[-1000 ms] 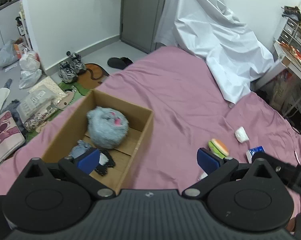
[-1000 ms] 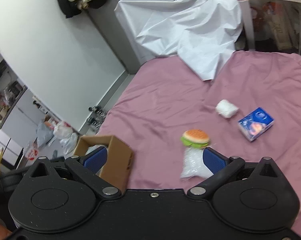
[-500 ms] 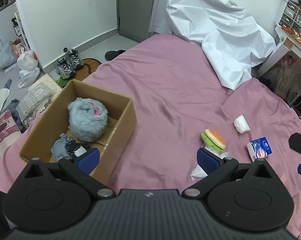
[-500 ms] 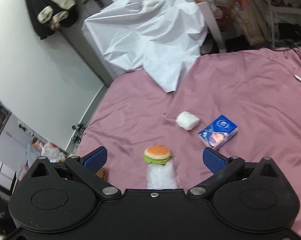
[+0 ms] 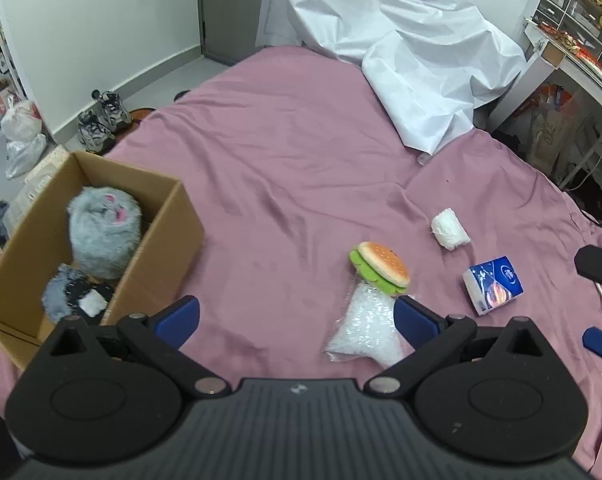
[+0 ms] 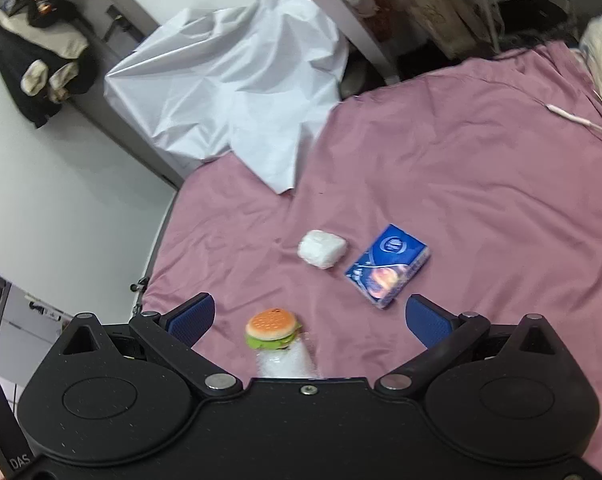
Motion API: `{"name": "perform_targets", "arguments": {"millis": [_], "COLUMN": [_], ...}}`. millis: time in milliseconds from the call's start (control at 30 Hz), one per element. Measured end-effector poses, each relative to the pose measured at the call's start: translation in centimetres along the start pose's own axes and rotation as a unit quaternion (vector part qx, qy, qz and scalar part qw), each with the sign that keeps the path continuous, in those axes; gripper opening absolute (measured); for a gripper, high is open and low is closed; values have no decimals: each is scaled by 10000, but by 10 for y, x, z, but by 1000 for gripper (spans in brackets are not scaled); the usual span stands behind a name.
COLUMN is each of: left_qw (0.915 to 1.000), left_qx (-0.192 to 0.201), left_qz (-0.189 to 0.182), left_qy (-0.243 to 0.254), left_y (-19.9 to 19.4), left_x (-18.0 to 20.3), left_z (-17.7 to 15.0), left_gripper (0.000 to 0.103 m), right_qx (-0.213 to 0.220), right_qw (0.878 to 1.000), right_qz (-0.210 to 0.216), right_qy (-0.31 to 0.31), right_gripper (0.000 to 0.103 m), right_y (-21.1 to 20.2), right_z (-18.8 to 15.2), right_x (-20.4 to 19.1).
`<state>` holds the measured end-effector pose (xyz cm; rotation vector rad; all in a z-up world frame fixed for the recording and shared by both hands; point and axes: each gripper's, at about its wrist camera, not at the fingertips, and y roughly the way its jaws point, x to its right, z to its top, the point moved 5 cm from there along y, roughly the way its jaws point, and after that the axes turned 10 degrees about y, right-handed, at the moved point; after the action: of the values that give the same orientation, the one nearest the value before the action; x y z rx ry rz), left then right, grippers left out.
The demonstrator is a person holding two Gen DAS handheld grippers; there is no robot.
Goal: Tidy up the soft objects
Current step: 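Move both tools away from the box toward the burger bag and tissue pack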
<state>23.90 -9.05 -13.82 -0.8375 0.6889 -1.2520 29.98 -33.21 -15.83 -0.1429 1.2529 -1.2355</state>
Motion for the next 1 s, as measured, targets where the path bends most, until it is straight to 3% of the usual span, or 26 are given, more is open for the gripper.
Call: {"name": "perform_targets", "arguments": {"millis": [500,667,833,1000], "left_qw": [9991,9977,9962,9939], "left_qx": [-279,-515,-721,-930], "left_qz": [-285,-405,-487,-584], "left_qy": [-112,-159,-105,-133], "left_y": [46,65,80,94], "left_x": [30,38,46,51], "left_z": [2,-3,-6,-8], "left_gripper": [99,85,82,67], "right_qx": [-252,-425,-433,-565], "right_qw": [9975,9925,9838,9784], "right_qz": [-179,-130,-289,-335], "right_qy": [630,1140,1717,1960], "right_gripper": [103,102,98,92], "right_y": [31,45,55,71], "right_z": [13,18,23,22], "right_x": [30,45,67,74]}}
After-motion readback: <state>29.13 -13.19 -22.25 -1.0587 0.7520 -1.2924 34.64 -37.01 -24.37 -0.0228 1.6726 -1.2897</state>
